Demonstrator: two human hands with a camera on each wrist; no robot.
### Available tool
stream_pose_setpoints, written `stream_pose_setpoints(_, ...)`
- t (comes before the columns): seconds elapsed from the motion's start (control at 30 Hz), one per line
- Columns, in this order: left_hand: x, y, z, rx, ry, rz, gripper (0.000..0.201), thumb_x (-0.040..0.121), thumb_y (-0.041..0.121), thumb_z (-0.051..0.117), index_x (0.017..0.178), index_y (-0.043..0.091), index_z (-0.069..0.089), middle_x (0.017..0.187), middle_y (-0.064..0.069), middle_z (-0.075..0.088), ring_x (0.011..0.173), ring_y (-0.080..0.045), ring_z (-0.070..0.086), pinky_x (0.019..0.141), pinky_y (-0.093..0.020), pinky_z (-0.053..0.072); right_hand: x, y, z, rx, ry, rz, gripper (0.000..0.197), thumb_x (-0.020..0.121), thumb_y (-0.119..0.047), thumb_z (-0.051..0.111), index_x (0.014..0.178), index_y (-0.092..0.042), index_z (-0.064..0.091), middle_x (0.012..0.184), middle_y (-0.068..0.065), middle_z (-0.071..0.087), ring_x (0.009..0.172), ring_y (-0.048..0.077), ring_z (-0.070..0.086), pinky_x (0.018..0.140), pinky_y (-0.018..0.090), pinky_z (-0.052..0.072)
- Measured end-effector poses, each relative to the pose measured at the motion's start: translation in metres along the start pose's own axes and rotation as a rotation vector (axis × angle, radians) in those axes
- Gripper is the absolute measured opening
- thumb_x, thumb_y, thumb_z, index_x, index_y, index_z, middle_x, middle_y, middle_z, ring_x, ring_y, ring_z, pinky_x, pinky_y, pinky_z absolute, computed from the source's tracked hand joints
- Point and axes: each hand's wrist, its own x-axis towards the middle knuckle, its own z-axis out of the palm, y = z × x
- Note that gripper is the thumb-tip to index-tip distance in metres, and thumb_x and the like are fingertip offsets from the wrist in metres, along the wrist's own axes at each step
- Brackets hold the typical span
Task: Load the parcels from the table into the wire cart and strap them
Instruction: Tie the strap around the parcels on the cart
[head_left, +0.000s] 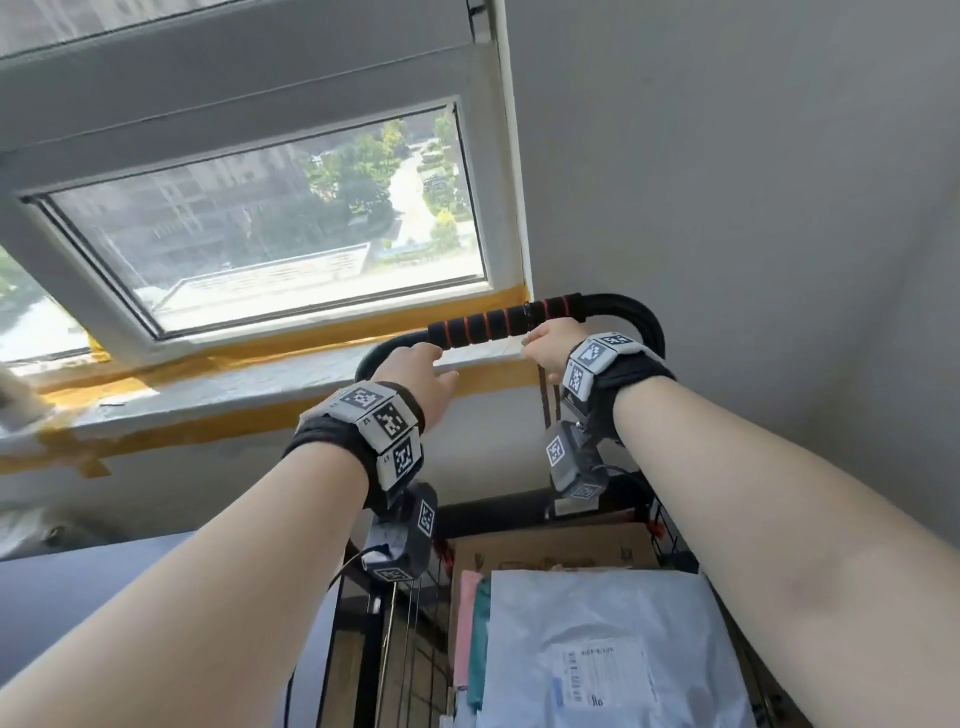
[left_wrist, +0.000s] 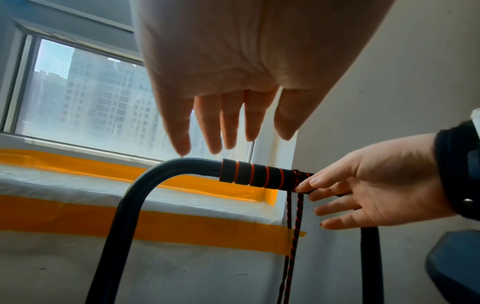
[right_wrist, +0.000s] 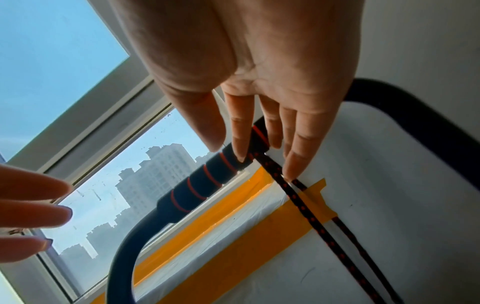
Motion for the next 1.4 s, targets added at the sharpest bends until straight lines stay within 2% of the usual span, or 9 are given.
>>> stream_pose_setpoints(0.1, 0.009, -0.001, 0.007, 0.012, -0.006, -0.023, 0.047, 0.098, 0.031, 0.045, 0.142, 0.017, 0.038, 0.134, -0.005, 0.051, 0.112, -0.02, 0.056, 0.084, -0.025, 0.04, 0.014, 0.0, 0.008, 0.079, -0.015, -0.018, 0.031, 0.093, -0.006, 0.05, 0.12, -0.005, 0.064, 0.12, 0.011, 0.063, 0.112, 0.027, 0.059, 0.098, 0.036, 0.049)
stream_pose_setpoints(0.3, 0.011, -0.004, 0.017, -0.034, -0.011, 0.005, 0.048, 0.097, 0.027, 0.047, 0.143, 0.016, 0.038, 0.142, -0.005, 0.047, 0.121, -0.02, 0.052, 0.096, -0.028, 0.041, -0.03, -0.014, -0.002, 0.194, 0.08, -0.228, 0.007, 0.087, -0.01, 0.064, 0.083, -0.015, 0.061, 0.075, -0.001, 0.064, 0.068, 0.014, 0.067, 0.073, 0.024, 0.057)
stream_pose_setpoints(0.47, -0.009, -0.008, 0.008, -0.082, -0.016, 0.16, 0.062, 0.094, 0.017, 0.053, 0.147, 0.032, 0.025, 0.148, -0.004, 0.036, 0.13, -0.02, 0.044, 0.095, -0.025, 0.038, -0.1, -0.023, -0.009, 0.106, -0.144, -0.381, 0.024, 0.084, -0.002, 0.065, 0.087, -0.015, 0.046, 0.084, 0.011, 0.058, 0.06, 0.018, 0.062, 0.051, 0.017, 0.05)
stream_pose_setpoints(0.7, -0.061, -0.004, -0.006, -0.162, -0.061, 0.345, 0.026, 0.086, 0.029, 0.059, 0.11, 0.035, 0.063, 0.13, -0.006, 0.051, 0.111, -0.023, 0.055, 0.093, -0.037, 0.049, -0.178, -0.036, -0.019, 0.045, -0.286, -0.358, 0.025, 0.084, 0.0, 0.065, 0.089, -0.016, 0.047, 0.08, 0.01, 0.061, 0.054, 0.007, 0.061, 0.059, 0.019, 0.052)
stream_pose_setpoints(1.0, -0.12, -0.04, -0.023, -0.436, -0.078, 0.36, 0.014, 0.098, 0.021, 0.046, 0.107, 0.013, 0.053, 0.088, 0.004, 0.068, 0.057, -0.005, 0.06, 0.052, -0.018, 0.042, -0.228, -0.051, -0.016, -0.281, -0.076, -0.184, 0.012, 0.093, -0.015, 0.054, 0.103, -0.012, 0.061, 0.073, 0.001, 0.069, 0.054, 0.012, 0.049, 0.06, 0.024, 0.043)
stream_pose_setpoints(1.17, -0.143, -0.067, -0.028, -0.368, -0.186, 0.291, 0.006, 0.095, 0.021, 0.053, 0.095, 0.015, 0.055, 0.076, 0.005, 0.061, 0.053, -0.004, 0.06, 0.048, -0.013, 0.045, -0.23, -0.051, -0.006, -0.172, 0.394, -0.177, 0.022, 0.096, -0.014, 0.047, 0.09, -0.016, 0.068, 0.06, -0.006, 0.049, 0.058, 0.014, 0.047, 0.059, 0.024, 0.037)
stream_pose_setpoints(1.23, -0.147, -0.082, -0.022, -0.361, -0.261, 0.212, 0.01, 0.095, 0.019, 0.053, 0.091, 0.011, 0.058, 0.073, 0.003, 0.061, 0.052, -0.006, 0.061, 0.051, -0.017, 0.05, -0.229, -0.05, -0.01, -0.169, 0.435, -0.124, 0.025, 0.096, -0.011, 0.045, 0.098, -0.01, 0.07, 0.061, -0.006, 0.048, 0.068, 0.02, 0.05, 0.059, 0.025, 0.036)
stream_pose_setpoints(1.33, -0.152, -0.106, -0.01, -0.356, -0.316, 0.121, 0.022, 0.097, 0.015, 0.049, 0.077, 0.008, 0.057, 0.067, -0.001, 0.061, 0.04, -0.003, 0.06, 0.039, -0.014, 0.042, -0.227, -0.044, -0.013, -0.203, 0.444, -0.053, 0.027, 0.096, -0.011, 0.044, 0.106, -0.006, 0.069, 0.07, 0.004, 0.059, 0.082, 0.022, 0.052, 0.057, 0.026, 0.036)
stream_pose_setpoints(1.4, -0.157, -0.117, -0.003, -0.325, -0.359, 0.091, 0.025, 0.098, 0.017, 0.047, 0.076, 0.008, 0.056, 0.066, 0.0, 0.061, 0.043, -0.005, 0.062, 0.035, -0.014, 0.038, -0.224, -0.037, -0.013, -0.245, 0.457, 0.006, 0.028, 0.096, -0.011, 0.045, 0.112, -0.003, 0.067, 0.095, 0.016, 0.068, 0.084, 0.023, 0.051, 0.053, 0.021, 0.033)
